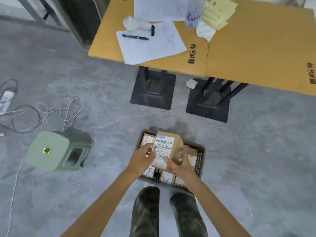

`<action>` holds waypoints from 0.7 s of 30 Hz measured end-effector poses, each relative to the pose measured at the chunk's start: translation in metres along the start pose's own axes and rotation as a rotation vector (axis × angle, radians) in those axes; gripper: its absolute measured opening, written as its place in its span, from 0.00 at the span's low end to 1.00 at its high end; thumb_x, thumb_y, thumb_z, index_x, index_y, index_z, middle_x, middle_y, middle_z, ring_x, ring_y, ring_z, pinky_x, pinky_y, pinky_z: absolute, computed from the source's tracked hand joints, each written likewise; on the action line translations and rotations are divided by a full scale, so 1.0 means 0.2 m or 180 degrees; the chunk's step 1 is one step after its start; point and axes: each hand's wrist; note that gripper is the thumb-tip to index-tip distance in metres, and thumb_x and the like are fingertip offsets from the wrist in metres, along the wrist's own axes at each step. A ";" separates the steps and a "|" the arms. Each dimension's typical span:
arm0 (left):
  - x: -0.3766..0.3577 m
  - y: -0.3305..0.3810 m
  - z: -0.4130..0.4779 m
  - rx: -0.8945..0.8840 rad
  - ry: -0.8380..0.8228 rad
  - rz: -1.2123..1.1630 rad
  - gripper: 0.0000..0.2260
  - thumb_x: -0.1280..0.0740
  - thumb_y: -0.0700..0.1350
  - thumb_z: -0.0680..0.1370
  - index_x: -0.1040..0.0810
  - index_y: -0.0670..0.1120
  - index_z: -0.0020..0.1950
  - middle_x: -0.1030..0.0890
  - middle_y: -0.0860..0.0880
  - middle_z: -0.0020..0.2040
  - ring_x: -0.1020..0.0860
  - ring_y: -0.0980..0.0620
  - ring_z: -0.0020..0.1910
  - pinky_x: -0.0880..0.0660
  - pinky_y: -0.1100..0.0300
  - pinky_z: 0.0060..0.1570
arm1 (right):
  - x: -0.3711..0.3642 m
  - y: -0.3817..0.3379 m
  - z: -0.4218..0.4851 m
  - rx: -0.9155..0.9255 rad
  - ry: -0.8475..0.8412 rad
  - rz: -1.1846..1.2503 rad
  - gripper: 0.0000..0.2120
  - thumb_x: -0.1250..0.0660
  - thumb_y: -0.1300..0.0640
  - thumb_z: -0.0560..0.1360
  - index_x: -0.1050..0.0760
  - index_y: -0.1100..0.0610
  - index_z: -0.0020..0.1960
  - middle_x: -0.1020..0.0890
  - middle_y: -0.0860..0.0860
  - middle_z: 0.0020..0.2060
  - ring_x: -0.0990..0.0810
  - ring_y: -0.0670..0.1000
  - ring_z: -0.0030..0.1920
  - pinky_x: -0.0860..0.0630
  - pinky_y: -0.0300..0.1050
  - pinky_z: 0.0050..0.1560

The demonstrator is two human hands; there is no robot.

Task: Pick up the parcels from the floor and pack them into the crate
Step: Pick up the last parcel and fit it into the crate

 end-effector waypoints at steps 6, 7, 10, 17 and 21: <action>-0.47 -0.73 0.36 0.0883 -0.0560 -0.0115 0.14 0.43 0.46 0.82 0.30 0.47 0.67 0.23 0.48 0.61 0.23 0.48 0.59 0.22 0.53 0.56 | -0.24 0.62 0.57 -0.0552 0.0232 -0.0222 0.60 0.24 0.32 0.55 0.54 0.48 0.76 0.30 0.52 0.70 0.27 0.54 0.67 0.29 0.54 0.67; -0.54 -0.83 0.41 0.0952 -0.0553 -0.0090 0.13 0.44 0.45 0.82 0.29 0.47 0.65 0.23 0.49 0.61 0.24 0.49 0.59 0.23 0.56 0.57 | -0.26 0.71 0.66 -0.0524 0.0280 -0.0336 0.55 0.25 0.35 0.61 0.53 0.48 0.76 0.29 0.50 0.68 0.26 0.53 0.65 0.28 0.50 0.65; -0.75 -1.08 0.56 0.0956 -0.0708 0.0033 0.12 0.45 0.44 0.83 0.28 0.46 0.62 0.24 0.50 0.59 0.24 0.53 0.55 0.28 0.69 0.49 | -0.30 0.95 0.93 -0.0489 0.0509 -0.0564 0.45 0.27 0.42 0.68 0.49 0.50 0.75 0.27 0.48 0.65 0.24 0.51 0.62 0.26 0.42 0.58; -1.08 -1.41 0.84 0.0972 -0.0904 0.0069 0.15 0.46 0.41 0.83 0.30 0.47 0.69 0.28 0.50 0.69 0.28 0.51 0.66 0.32 0.62 0.61 | -0.27 1.36 1.45 -0.0685 0.0734 -0.1046 0.46 0.30 0.40 0.70 0.54 0.51 0.76 0.26 0.52 0.66 0.24 0.56 0.62 0.25 0.51 0.59; -1.18 -1.53 1.01 0.0958 -0.0803 0.0012 0.18 0.45 0.34 0.80 0.29 0.46 0.69 0.25 0.47 0.64 0.26 0.57 0.33 0.31 0.70 0.29 | -0.18 1.46 1.65 -0.0600 0.0609 -0.1137 0.47 0.30 0.44 0.72 0.57 0.54 0.78 0.25 0.55 0.64 0.21 0.55 0.58 0.24 0.46 0.56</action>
Point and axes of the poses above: each hand's wrist, its own z-axis towards the middle knuckle, its own x-axis out of the back of the hand, y = z × x
